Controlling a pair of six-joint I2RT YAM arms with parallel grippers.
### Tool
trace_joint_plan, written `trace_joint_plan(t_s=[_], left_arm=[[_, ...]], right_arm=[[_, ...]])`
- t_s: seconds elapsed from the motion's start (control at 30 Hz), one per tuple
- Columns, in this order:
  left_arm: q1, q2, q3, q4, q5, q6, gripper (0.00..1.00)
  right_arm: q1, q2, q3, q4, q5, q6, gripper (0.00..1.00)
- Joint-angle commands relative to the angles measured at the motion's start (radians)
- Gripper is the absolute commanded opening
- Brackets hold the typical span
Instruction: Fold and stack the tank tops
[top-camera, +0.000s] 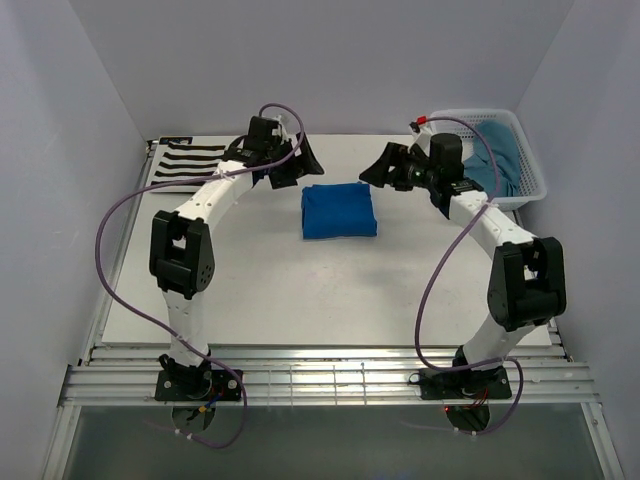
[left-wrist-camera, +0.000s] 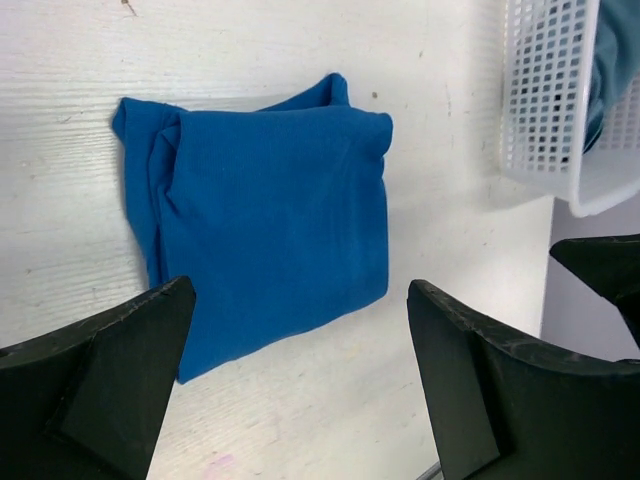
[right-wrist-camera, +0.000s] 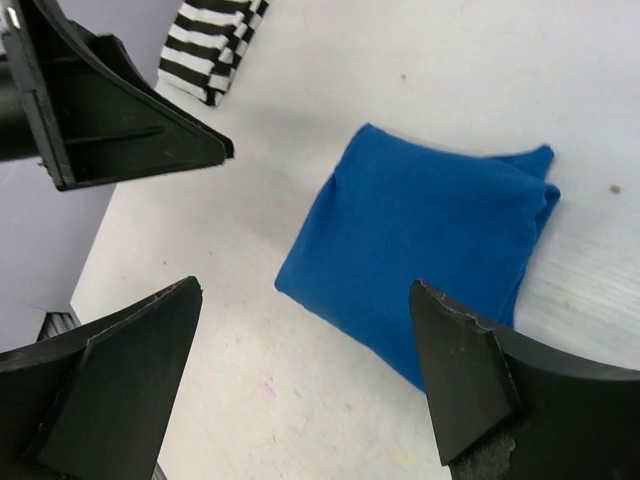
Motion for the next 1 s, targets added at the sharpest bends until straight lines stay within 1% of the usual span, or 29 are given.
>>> trace_joint_plan(t_s=[0.0,0.13,0.27,0.43,0.67,0.73,0.8,0.87,0.9,0.97], left_arm=[[-0.003,-0.046,-0.08,-0.017,-0.038,0.103,0.98],[-0.003,-0.031,-0.098,-0.024,-0.061,0.126,0.98],[-0.003,0.018,-0.091,-0.027,-0.097,0.132,0.98],[-0.003,0.124,-0.045,-0.037,-0.049,0.127,0.98],[-0.003,0.185,-0.042,-0.03,-0.009,0.117,0.98],[-0.003,0.196,-0.046,-0.026,0.006,0.115,0.95],[-0.006,0.208,-0.058,-0.023,0.027,0.113,0.86],[-0.012,0.21,-0.074,-0.015,0.026,0.115,0.82],[-0.018,0.208,-0.091,-0.014,0.023,0.113,0.79],[-0.027,0.207,-0.106,-0.004,0.02,0.115,0.76]], right_arm=[[-0.006,-0.08,-0.097,-0.059,0.056,-0.059,0.9],[-0.004,-0.155,-0.143,-0.098,0.095,-0.102,0.9],[-0.006,-0.181,-0.127,-0.173,0.117,-0.129,0.9],[-0.006,-0.198,-0.131,-0.185,0.129,-0.133,0.9],[-0.004,-0.189,-0.122,-0.205,0.152,-0.145,0.9],[-0.006,-0.186,-0.123,-0.208,0.158,-0.147,0.9],[-0.006,-0.186,-0.13,-0.208,0.166,-0.147,0.9],[-0.006,-0.188,-0.131,-0.208,0.172,-0.149,0.9],[-0.006,-0.188,-0.133,-0.208,0.175,-0.149,0.9],[-0.007,-0.186,-0.131,-0.207,0.177,-0.15,0.9]])
